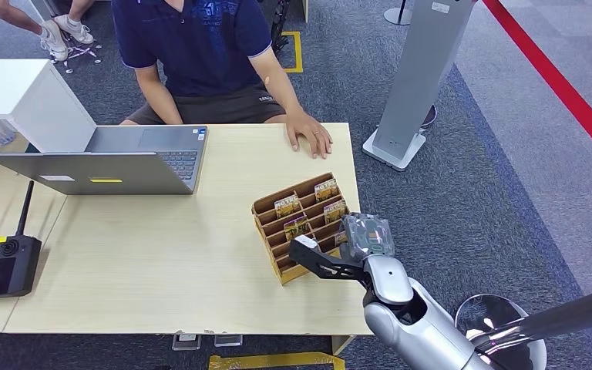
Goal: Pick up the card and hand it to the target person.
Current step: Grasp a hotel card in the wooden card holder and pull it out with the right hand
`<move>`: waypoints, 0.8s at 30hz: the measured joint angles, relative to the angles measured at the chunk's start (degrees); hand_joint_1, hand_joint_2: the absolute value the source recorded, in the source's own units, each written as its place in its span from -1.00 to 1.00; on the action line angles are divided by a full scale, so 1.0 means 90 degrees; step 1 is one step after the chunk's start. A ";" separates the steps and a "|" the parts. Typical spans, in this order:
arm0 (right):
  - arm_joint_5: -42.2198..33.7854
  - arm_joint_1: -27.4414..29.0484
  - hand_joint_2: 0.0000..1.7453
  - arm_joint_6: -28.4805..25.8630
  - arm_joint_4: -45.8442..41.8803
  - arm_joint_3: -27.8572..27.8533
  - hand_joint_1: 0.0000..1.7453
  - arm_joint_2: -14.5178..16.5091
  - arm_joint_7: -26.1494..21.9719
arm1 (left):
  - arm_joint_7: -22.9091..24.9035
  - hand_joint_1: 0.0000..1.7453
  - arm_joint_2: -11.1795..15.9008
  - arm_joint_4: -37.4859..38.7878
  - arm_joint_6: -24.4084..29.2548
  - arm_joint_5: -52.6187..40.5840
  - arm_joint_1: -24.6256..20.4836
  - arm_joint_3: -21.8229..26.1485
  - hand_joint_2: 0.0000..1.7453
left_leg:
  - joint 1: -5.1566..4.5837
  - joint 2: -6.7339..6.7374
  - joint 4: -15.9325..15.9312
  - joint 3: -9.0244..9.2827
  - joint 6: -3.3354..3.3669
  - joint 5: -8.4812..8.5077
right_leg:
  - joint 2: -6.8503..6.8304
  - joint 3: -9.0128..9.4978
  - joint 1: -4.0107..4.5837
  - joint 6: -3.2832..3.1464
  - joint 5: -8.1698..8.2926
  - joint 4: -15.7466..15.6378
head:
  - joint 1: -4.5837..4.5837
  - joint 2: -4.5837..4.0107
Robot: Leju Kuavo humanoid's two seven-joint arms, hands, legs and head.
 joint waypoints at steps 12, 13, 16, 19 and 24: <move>0.0002 0.0011 1.00 0.0010 -0.0005 -0.0016 0.74 -0.0010 -0.0007 | 0.0000 -1.00 0.0000 0.0000 -0.0005 -0.0029 0.0000 -0.0007 -1.00 | 0.0000 0.0000 0.0000 0.0001 0.0000 0.0000 | 0.0000 0.0001 0.0000 0.0000 0.0000 0.0000 | 0.0000 0.0000; 0.0002 0.0010 1.00 0.0010 -0.0010 -0.0021 0.75 -0.0010 -0.0010 | 0.0000 -1.00 0.0000 0.0000 -0.0005 -0.0030 0.0000 -0.0007 -1.00 | 0.0000 0.0000 0.0000 0.0002 0.0000 0.0000 | 0.0000 0.0002 0.0000 0.0000 0.0000 0.0000 | 0.0000 0.0000; 0.0001 0.0008 1.00 0.0010 -0.0019 -0.0030 0.74 -0.0010 -0.0013 | -0.0001 -1.00 0.0000 0.0000 -0.0005 -0.0031 0.0000 -0.0009 -1.00 | 0.0000 0.0000 0.0000 0.0002 0.0000 0.0000 | -0.0001 0.0003 0.0000 0.0000 0.0000 0.0000 | 0.0000 0.0000; 0.0000 0.0007 1.00 0.0009 -0.0021 -0.0033 0.70 -0.0010 -0.0015 | -0.0001 -1.00 0.0000 0.0000 -0.0005 -0.0032 0.0000 -0.0012 -1.00 | 0.0000 0.0000 0.0000 0.0003 0.0000 0.0000 | -0.0001 0.0004 0.0000 0.0000 0.0000 0.0000 | 0.0000 0.0000; -0.0002 0.0008 1.00 0.0009 -0.0034 -0.0036 0.70 -0.0010 -0.0017 | 0.0000 -1.00 0.0000 0.0000 -0.0064 -0.0094 0.0000 -0.0041 -1.00 | 0.0000 0.0000 0.0000 0.0004 0.0000 0.0000 | -0.0001 0.0004 0.0000 0.0000 0.0000 0.0000 | 0.0000 0.0000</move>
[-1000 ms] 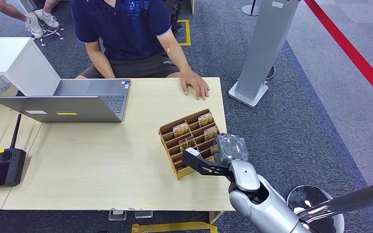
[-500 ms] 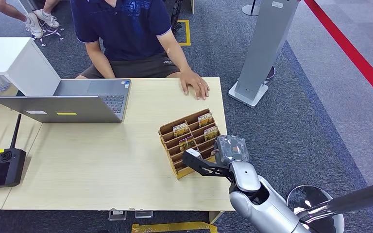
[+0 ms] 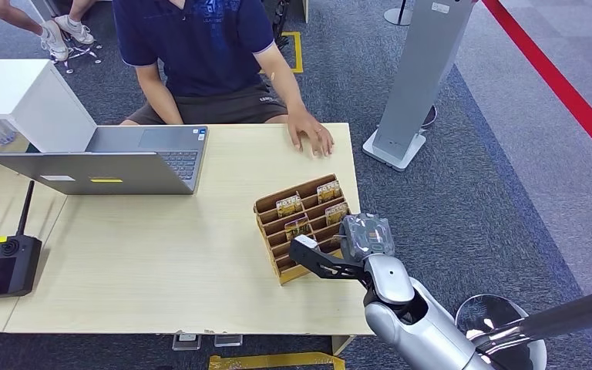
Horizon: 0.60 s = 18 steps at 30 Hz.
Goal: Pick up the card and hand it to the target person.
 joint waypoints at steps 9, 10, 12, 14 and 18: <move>0.0082 0.0023 1.00 -0.0054 -0.0038 -0.0007 0.70 -0.0027 0.0015 | -0.0041 -1.00 0.0000 0.0000 0.0051 0.0069 0.0001 -0.0008 -1.00 | 0.0000 0.0000 0.0000 -0.0001 0.0000 0.0000 | 0.0000 -0.0001 0.0000 0.0000 0.0000 0.0000 | 0.0000 0.0000; 0.0095 0.0026 1.00 -0.0061 -0.0051 -0.0009 0.70 -0.0032 0.0018 | -0.0041 -1.00 0.0000 0.0000 0.0060 0.0070 0.0001 -0.0008 -1.00 | 0.0000 0.0000 0.0000 -0.0001 0.0000 0.0000 | 0.0000 -0.0001 0.0000 0.0000 0.0000 0.0000 | 0.0000 0.0000; 0.0122 0.0032 1.00 -0.0079 -0.0093 -0.0012 0.70 -0.0047 0.0021 | -0.0041 -1.00 -0.0001 0.0000 0.0073 0.0069 0.0002 -0.0008 -1.00 | 0.0000 0.0000 0.0000 -0.0001 0.0000 0.0000 | 0.0000 -0.0001 0.0000 0.0000 0.0000 0.0000 | 0.0000 0.0000; 0.0152 0.0039 1.00 -0.0106 -0.0167 -0.0020 0.70 -0.0069 0.0030 | -0.0041 -1.00 -0.0005 0.0000 0.0078 0.0069 0.0003 -0.0008 -1.00 | 0.0000 0.0000 0.0000 -0.0001 0.0000 0.0000 | 0.0000 -0.0002 0.0000 0.0000 0.0000 0.0000 | 0.0000 0.0000; 0.0234 0.0047 1.00 -0.0144 -0.0414 -0.0082 0.70 -0.0125 0.0050 | -0.0041 -1.00 -0.0019 0.0000 0.0081 0.0069 0.0003 -0.0008 -1.00 | 0.0000 0.0000 0.0000 -0.0001 0.0000 0.0000 | 0.0001 -0.0002 0.0000 0.0000 0.0000 0.0000 | 0.0000 0.0000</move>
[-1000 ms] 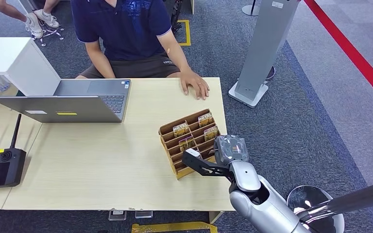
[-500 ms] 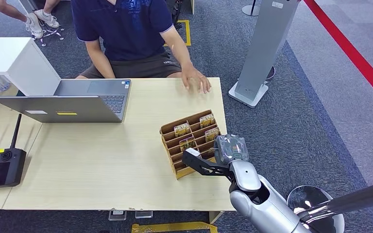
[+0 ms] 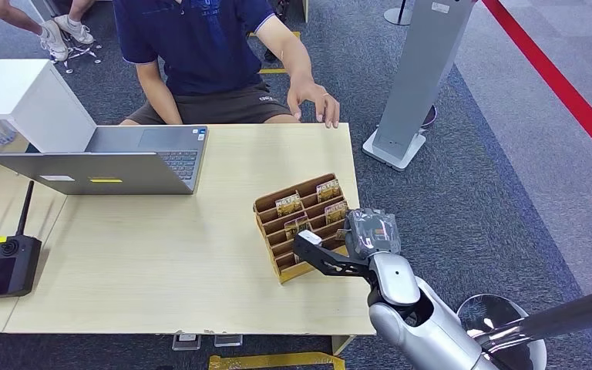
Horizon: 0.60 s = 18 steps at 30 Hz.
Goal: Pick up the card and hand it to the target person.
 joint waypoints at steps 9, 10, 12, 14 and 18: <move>0.0228 -0.0050 1.00 -0.0066 -0.0923 -0.0121 0.70 -0.0097 0.0075 | 0.0000 -1.00 -0.0008 0.0000 0.0017 0.0003 0.0003 0.0000 -1.00 | 0.0000 0.0000 0.0000 0.0001 0.0000 0.0000 | 0.0000 0.0001 0.0000 0.0000 0.0000 0.0000 | 0.0000 0.0000; 0.0237 -0.0068 1.00 -0.0069 -0.1024 -0.0133 0.70 -0.0105 0.0079 | 0.0000 -1.00 -0.0008 0.0000 0.0018 0.0004 0.0004 0.0000 -1.00 | 0.0000 0.0000 0.0000 0.0000 0.0000 0.0000 | 0.0000 0.0001 0.0000 0.0000 0.0000 0.0000 | 0.0000 0.0000; 0.0197 -0.0131 1.00 -0.0107 -0.1175 -0.0150 0.70 -0.0117 0.0075 | 0.0000 -1.00 -0.0008 0.0000 0.0020 0.0004 0.0005 0.0000 -1.00 | 0.0000 0.0000 0.0000 -0.0001 0.0000 0.0000 | 0.0000 0.0001 0.0000 0.0000 0.0000 0.0000 | 0.0000 0.0000; 0.0055 -0.0241 1.00 -0.0209 -0.1271 -0.0156 0.70 -0.0121 0.0040 | -0.0002 -1.00 -0.0008 0.0000 0.0029 0.0003 0.0004 0.0000 -1.00 | 0.0000 0.0000 0.0000 -0.0001 0.0000 0.0000 | 0.0000 0.0001 0.0000 0.0000 0.0000 0.0000 | 0.0000 0.0000; -0.0307 -0.0565 1.00 -0.0513 -0.1261 -0.0143 0.70 -0.0094 -0.0122 | -0.0013 -1.00 -0.0008 -0.0001 0.0040 -0.0013 -0.0004 -0.0001 -1.00 | 0.0000 0.0000 0.0000 -0.0004 0.0000 0.0001 | -0.0001 0.0002 0.0000 0.0000 0.0001 0.0001 | 0.0000 0.0000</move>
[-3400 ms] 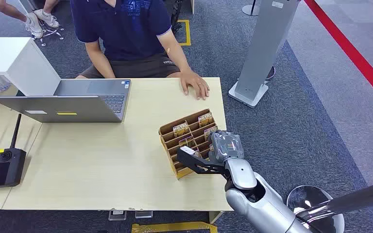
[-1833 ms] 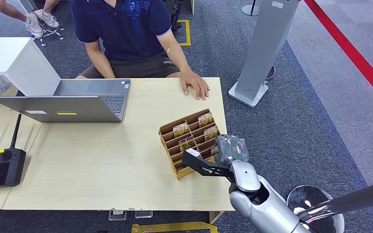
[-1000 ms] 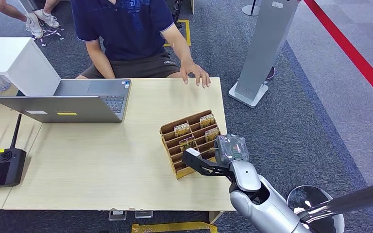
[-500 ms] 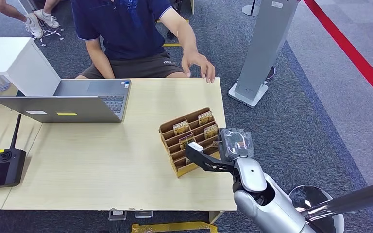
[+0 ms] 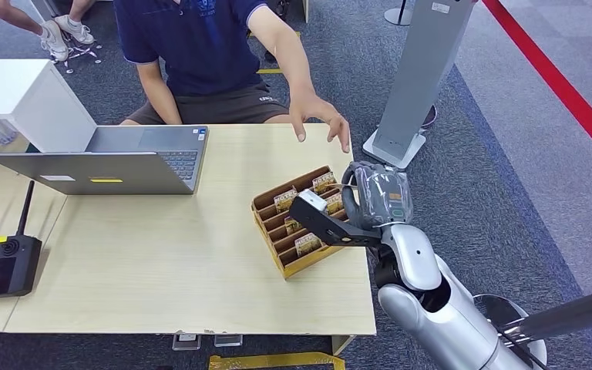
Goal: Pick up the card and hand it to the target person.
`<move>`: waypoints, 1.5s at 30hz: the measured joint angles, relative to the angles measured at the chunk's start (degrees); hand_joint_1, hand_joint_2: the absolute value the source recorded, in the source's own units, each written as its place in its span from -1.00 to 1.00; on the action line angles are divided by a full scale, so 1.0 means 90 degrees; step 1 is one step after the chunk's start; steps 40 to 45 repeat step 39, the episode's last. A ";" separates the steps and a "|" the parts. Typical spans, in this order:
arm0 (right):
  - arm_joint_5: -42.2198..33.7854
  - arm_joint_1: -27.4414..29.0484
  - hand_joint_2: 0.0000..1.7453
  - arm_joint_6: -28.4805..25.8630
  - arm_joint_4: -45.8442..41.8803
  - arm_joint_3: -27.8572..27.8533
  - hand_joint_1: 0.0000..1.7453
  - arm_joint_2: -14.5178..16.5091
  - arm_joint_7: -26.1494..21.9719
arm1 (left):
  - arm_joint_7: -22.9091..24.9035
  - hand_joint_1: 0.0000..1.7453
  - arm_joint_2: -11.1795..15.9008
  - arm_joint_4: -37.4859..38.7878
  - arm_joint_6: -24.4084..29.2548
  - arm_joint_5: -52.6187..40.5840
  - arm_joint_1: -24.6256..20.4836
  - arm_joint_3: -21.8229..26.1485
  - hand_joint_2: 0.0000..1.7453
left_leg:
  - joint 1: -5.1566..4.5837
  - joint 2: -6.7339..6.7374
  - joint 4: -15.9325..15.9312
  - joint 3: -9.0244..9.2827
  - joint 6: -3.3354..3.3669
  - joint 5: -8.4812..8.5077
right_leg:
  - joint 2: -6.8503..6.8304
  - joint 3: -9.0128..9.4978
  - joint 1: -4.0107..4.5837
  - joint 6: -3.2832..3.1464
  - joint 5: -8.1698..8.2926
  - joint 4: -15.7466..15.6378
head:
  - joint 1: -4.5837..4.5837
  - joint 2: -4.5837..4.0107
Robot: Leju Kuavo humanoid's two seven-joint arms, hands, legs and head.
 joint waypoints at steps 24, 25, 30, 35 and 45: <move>-0.1055 -0.1825 1.00 -0.1776 0.4003 0.0335 -0.15 0.1907 -0.1417 | 0.0130 -1.00 -0.0047 0.0001 -0.0004 0.0075 -0.0120 -0.0050 -1.00 | 0.0001 -0.0002 0.0000 -0.0006 -0.0001 0.0005 | -0.0004 -0.0004 0.0001 -0.0002 0.0001 0.0005 | 0.0000 0.0000; -0.1065 -0.1840 1.00 -0.1796 0.4121 0.0344 -0.58 0.1956 -0.1434 | 0.0129 -1.00 -0.0048 0.0001 -0.0002 0.0076 -0.0118 -0.0051 -1.00 | 0.0001 -0.0002 0.0000 -0.0006 -0.0001 0.0005 | -0.0004 -0.0004 0.0001 -0.0002 0.0001 0.0005 | 0.0000 0.0000; -0.1086 -0.1891 1.00 -0.1842 0.4559 0.0383 -1.00 0.2140 -0.1501 | 0.0118 -1.00 -0.0053 0.0001 -0.0033 0.0053 -0.0104 -0.0086 -1.00 | 0.0000 -0.0002 0.0000 -0.0005 -0.0001 0.0005 | -0.0004 -0.0004 0.0001 -0.0002 0.0001 0.0005 | 0.0000 0.0000; -0.1074 -0.1906 1.00 -0.1841 0.4784 0.0416 -1.00 0.2233 -0.1492 | 0.0063 -1.00 -0.0053 0.0001 -0.0033 0.0092 -0.0087 -0.0106 -1.00 | 0.0000 -0.0001 0.0000 -0.0003 -0.0001 0.0005 | -0.0003 -0.0004 0.0000 -0.0002 0.0002 0.0005 | 0.0000 0.0000; -0.1058 -0.1905 1.00 -0.1848 0.4846 0.0421 -1.00 0.2256 -0.1466 | 0.0052 -1.00 -0.0053 0.0001 -0.0039 0.0129 -0.0078 -0.0106 -1.00 | 0.0000 -0.0001 0.0000 -0.0002 -0.0001 0.0005 | -0.0003 -0.0004 0.0000 -0.0002 0.0002 0.0005 | 0.0000 0.0000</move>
